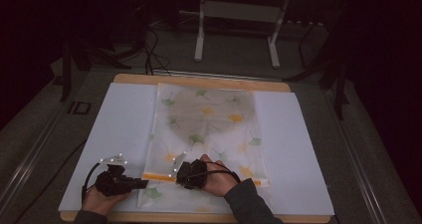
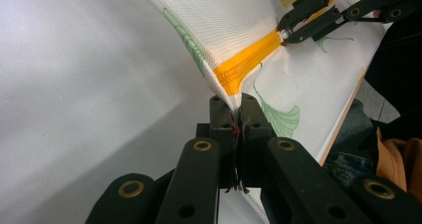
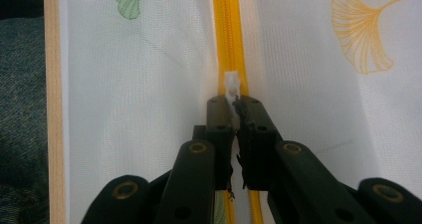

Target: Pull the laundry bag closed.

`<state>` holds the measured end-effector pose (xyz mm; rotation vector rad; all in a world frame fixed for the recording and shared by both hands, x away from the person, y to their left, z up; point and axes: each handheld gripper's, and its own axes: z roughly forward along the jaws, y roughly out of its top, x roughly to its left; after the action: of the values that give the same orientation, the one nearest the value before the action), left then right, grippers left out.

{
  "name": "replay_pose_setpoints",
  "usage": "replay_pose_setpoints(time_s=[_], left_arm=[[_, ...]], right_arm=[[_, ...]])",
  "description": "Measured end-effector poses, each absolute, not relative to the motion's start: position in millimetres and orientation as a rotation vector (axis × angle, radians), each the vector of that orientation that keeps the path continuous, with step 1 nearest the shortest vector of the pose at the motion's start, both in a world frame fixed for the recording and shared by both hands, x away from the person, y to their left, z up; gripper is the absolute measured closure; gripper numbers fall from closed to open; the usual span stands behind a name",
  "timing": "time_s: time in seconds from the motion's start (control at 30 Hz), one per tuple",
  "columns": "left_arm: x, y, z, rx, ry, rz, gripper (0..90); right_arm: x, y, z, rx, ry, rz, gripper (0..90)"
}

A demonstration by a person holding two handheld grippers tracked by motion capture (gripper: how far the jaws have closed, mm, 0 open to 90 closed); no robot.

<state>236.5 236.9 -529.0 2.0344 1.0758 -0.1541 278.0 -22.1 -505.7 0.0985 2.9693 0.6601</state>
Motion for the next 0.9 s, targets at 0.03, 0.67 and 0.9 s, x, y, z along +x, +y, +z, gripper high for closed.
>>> replay_pose_setpoints(time_s=[0.03, 0.67, 0.9], left_arm=[[237, 237, -529, 2.035, 1.075, -0.155, 88.0], [236, 238, -529, 2.031, 1.082, -0.153, 88.0], [237, 238, -530, 2.034, 1.078, -0.154, 88.0]], right_arm=[[278, -22, -506, 0.097, 2.967, 0.654, 84.5], [281, -39, -507, 0.138, 2.971, 0.649, 84.6], [281, -44, -505, 0.148, 2.97, 0.657, 84.5]])
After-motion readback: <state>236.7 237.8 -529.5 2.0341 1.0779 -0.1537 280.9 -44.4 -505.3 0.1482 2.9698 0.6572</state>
